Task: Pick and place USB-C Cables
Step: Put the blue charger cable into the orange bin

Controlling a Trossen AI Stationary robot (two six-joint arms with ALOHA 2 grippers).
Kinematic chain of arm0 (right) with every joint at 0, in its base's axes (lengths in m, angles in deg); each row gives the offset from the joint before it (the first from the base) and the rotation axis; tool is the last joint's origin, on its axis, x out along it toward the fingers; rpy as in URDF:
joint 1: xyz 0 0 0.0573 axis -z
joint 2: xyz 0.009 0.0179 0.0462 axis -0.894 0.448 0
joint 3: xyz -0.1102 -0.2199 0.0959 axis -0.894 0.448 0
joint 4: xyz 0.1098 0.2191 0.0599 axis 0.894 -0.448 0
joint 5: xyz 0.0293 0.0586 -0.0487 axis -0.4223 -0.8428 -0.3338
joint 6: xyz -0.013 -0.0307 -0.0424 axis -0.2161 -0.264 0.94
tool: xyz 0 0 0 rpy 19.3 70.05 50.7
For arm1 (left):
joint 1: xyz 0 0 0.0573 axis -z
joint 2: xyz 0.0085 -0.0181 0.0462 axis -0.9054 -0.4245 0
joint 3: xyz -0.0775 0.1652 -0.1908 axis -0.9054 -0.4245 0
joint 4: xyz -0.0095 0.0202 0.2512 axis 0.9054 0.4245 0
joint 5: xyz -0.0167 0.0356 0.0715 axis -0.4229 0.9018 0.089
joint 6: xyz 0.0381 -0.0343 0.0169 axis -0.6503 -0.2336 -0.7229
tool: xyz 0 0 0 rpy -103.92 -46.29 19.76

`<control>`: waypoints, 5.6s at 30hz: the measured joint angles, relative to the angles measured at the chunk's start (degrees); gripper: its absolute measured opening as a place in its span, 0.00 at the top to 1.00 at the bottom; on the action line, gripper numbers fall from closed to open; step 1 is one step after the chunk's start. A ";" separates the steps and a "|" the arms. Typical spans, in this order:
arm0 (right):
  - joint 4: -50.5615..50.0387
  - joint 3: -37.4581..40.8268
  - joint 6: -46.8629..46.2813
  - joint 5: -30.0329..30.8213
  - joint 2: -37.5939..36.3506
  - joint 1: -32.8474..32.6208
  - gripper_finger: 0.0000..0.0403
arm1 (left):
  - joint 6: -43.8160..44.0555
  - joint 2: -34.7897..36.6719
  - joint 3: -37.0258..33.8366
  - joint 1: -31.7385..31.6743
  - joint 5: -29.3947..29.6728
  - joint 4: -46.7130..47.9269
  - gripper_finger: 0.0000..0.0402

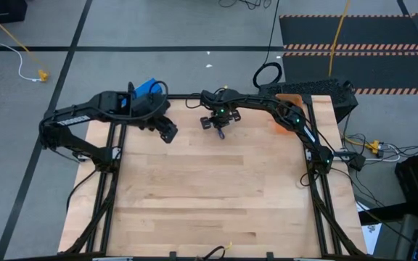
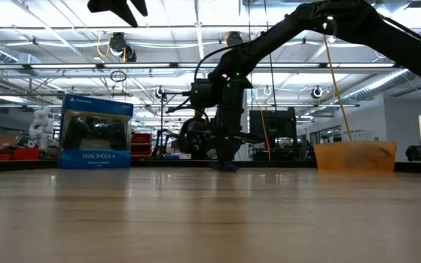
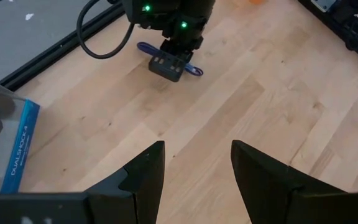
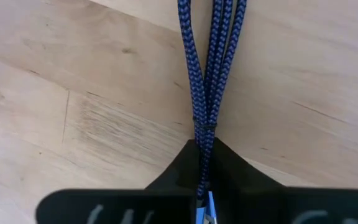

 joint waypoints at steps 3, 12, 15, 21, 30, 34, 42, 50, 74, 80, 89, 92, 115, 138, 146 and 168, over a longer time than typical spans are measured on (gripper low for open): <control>-0.70 0.00 0.91 0.08 -0.40 -0.10 0.98 | 0.26 0.00 0.00 0.54 0.02 0.00 0.54; -3.05 0.39 2.87 0.23 -3.65 -0.57 0.99 | 0.78 0.00 0.00 0.98 0.09 -0.04 0.54; -3.66 0.26 3.97 0.42 -5.36 -0.84 0.99 | 0.80 0.00 0.00 0.98 0.13 -0.18 0.54; -5.23 0.25 5.80 1.17 -8.28 -1.59 0.99 | 1.07 0.00 0.00 0.98 0.15 -0.28 0.54; -9.53 0.16 8.54 1.64 -14.17 -1.52 0.99 | 1.97 0.00 0.00 1.00 0.63 -0.31 0.54; -11.57 0.09 10.22 2.81 -17.09 -1.56 0.99 | 2.40 0.00 0.00 1.08 0.65 -0.50 0.54; -18.81 0.09 13.87 3.06 -24.04 -1.52 1.00 | 2.78 0.00 0.02 1.11 0.65 -1.84 0.54; -23.36 0.09 14.37 3.04 -31.41 -1.50 1.00 | 3.68 0.00 0.02 1.80 0.71 -4.62 0.54; -35.02 0.04 2.35 2.56 -53.69 -4.66 1.00 | 5.59 -0.02 0.02 4.37 0.76 -4.53 0.54; -35.04 0.02 -0.17 2.71 -56.87 -5.63 1.00 | 5.57 -0.02 0.02 4.35 0.76 -4.53 0.54; -35.02 0.00 5.48 4.24 -57.14 -1.56 1.00 | 5.26 -0.02 0.02 4.32 0.74 -4.55 0.54; -35.00 0.00 7.82 4.10 -57.08 1.04 1.00 | 5.28 -0.02 0.02 4.32 0.74 -4.54 0.54; -35.09 13.56 33.88 1.10 -57.09 28.66 1.00 | 5.19 -0.02 0.02 4.32 0.70 -4.55 0.54; -34.97 16.92 35.99 1.27 -56.35 37.39 1.00 | 2.63 -0.02 0.02 2.46 0.68 -4.55 0.54; -34.75 19.33 28.83 1.35 -56.62 37.15 1.00 | 2.10 -0.04 0.02 2.27 0.68 -4.55 0.54; -7.72 44.19 13.38 4.63 -57.94 36.03 1.00 | -1.16 -0.02 0.02 2.27 0.73 -4.53 0.54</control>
